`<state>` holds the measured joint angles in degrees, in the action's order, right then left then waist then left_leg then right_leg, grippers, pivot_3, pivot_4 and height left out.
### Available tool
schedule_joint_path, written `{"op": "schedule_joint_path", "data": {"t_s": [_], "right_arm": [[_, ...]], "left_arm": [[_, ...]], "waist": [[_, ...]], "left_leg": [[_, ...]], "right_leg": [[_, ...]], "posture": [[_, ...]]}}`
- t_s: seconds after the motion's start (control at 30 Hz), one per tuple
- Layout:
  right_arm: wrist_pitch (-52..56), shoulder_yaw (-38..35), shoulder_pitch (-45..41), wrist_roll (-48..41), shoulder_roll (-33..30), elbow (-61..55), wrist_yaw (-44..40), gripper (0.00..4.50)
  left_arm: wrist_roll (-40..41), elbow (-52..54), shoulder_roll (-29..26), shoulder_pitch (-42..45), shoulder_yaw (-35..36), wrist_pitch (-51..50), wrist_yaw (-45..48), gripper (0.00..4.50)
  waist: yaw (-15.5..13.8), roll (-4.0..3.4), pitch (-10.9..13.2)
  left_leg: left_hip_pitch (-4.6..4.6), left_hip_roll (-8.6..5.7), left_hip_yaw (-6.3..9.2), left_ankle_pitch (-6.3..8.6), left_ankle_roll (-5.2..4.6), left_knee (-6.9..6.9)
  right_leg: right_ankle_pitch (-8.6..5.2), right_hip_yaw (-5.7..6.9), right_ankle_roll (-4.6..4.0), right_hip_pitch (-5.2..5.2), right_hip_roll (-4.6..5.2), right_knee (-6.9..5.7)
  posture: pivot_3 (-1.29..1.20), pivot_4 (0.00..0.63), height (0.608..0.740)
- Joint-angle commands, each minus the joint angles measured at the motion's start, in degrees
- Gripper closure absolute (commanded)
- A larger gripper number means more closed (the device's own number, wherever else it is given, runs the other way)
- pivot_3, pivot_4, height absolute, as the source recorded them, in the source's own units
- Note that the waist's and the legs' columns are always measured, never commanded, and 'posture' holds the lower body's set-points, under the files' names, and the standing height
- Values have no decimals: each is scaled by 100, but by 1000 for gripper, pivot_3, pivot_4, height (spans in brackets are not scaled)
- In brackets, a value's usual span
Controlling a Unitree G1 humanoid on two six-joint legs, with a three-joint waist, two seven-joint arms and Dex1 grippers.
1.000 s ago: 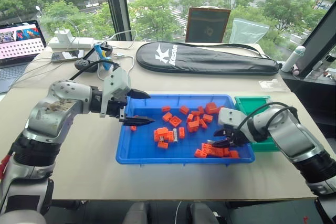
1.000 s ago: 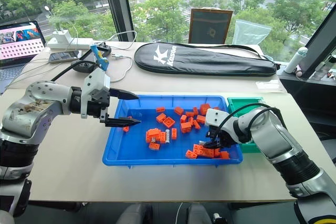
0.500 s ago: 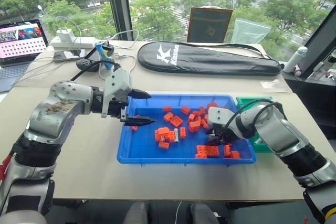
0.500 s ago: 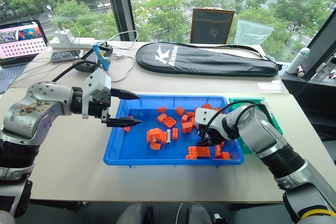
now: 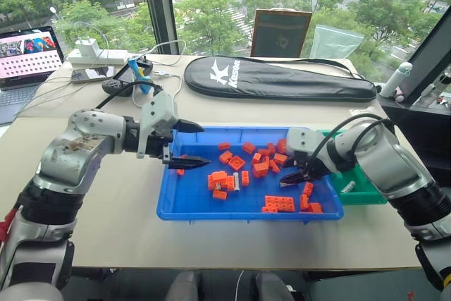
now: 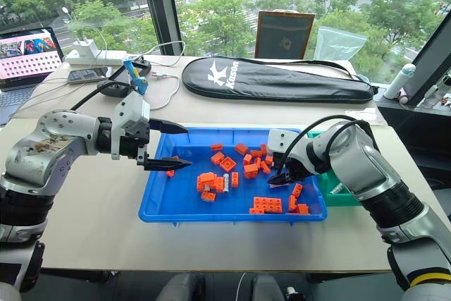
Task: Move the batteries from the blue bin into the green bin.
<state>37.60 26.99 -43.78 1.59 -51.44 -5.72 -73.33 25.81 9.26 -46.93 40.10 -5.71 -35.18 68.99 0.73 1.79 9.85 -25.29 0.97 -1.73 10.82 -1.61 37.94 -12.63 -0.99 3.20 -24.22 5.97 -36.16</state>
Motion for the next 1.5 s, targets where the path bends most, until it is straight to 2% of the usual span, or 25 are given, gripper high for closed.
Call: {"op": "schedule_joint_path", "data": {"t_s": [0.03, 0.3, 0.43, 0.5, 0.53, 0.77, 0.9, 0.97, 1.13, 1.23, 1.33, 1.4, 1.5], "right_arm": [[-365, 177, -69, 240, 83, 144, -71, 2340], [-796, 413, -93, 634, 305, 703, -85, 2340], [-829, 383, -75, 693, 376, 682, -132, 3266], [-813, 297, -114, 685, 378, 585, -169, 4023], [-793, 251, -134, 670, 353, 508, -205, 4241], [-93, -611, -497, 92, 136, -300, -419, 4238], [-9, -1250, -702, 95, -473, -134, -239, 4238], [-59, -1546, -608, 173, -903, 56, -116, 4238], [-333, -1979, -150, 198, -1383, 473, 208, 4238], [-613, -2080, 375, 327, -1482, 828, 571, 4238], [-665, -2152, 673, 215, -1324, 907, 743, 4238], [-665, -2152, 870, 147, -1215, 918, 795, 3228], [-575, -2201, 974, 81, -1164, 851, 879, 2372]], "left_arm": [[-14, 97, 0, 93, 31, 74, 15, 0], [-28, 81, -17, 30, 57, 117, 28, 0], [-46, 40, -21, 12, 67, 163, 39, 0], [-48, 23, -12, 14, 67, 182, 48, 0], [-51, 15, -7, 12, 67, 192, 54, 0], [-79, -181, 97, 106, 30, 316, 135, 0], [-119, -306, 260, 174, -44, 411, 183, 0], [-149, -392, 372, 244, -99, 472, 199, 0], [-222, -618, 552, 398, -196, 602, 262, 0], [-280, -770, 649, 495, -253, 708, 334, 0], [-322, -848, 704, 547, -274, 751, 369, 0], [-359, -899, 717, 573, -286, 782, 390, 0], [-379, -917, 716, 590, -269, 773, 420, 0]], "waist": [[1, 0, 0], [9, 0, 0], [9, 0, 0], [8, 0, 0], [7, 0, 0], [4, -1, 0], [-47, -1, 1], [-95, -1, 0], [-116, 0, 0], [-94, -1, 0], [-44, -2, 0], [4, -3, 0], [19, -3, 0]], "left_leg": [[0, 0, 0, 0, 0, 0], [0, 1, 0, 0, 0, 0], [1, 1, 0, 0, 0, 0], [1, 1, 1, 0, 0, 0], [1, 1, 1, 0, 0, 0], [0, 1, 1, 0, 0, 0], [-1, 0, 1, 0, 0, 0], [-1, 0, 0, 1, 0, 0], [-2, -3, -8, 1, 0, 0], [-1, -3, -9, 1, 0, 0], [-1, -3, -12, 1, 0, 0], [-1, -2, -12, 0, -1, 0], [0, -1, -9, 0, -1, 0]], "right_leg": [[0, 0, 0, -1, 0, -1], [0, 0, 0, 0, -1, -2], [0, 0, 0, 2, -1, -1], [0, 1, 0, 1, -1, -2], [0, 1, 0, 1, -1, -3], [0, 0, 0, -2, -1, -3], [0, 2, 0, 1, 0, 1], [0, 3, 0, 3, 3, 7], [0, 1, 0, 1, 7, 8], [0, -1, 0, 1, 7, 6], [0, -5, 0, -2, 6, 4], [0, -8, 0, -5, 6, -2], [0, -7, 0, -4, 4, -4]], "posture": [[0, 150, 740], [0, 150, 740], [0, 150, 740], [0, 150, 740], [0, 150, 740], [0, 150, 740], [0, 150, 740], [0, 150, 740], [0, 150, 740], [0, 150, 740], [0, 150, 740], [0, 150, 740], [0, 150, 740]]}}
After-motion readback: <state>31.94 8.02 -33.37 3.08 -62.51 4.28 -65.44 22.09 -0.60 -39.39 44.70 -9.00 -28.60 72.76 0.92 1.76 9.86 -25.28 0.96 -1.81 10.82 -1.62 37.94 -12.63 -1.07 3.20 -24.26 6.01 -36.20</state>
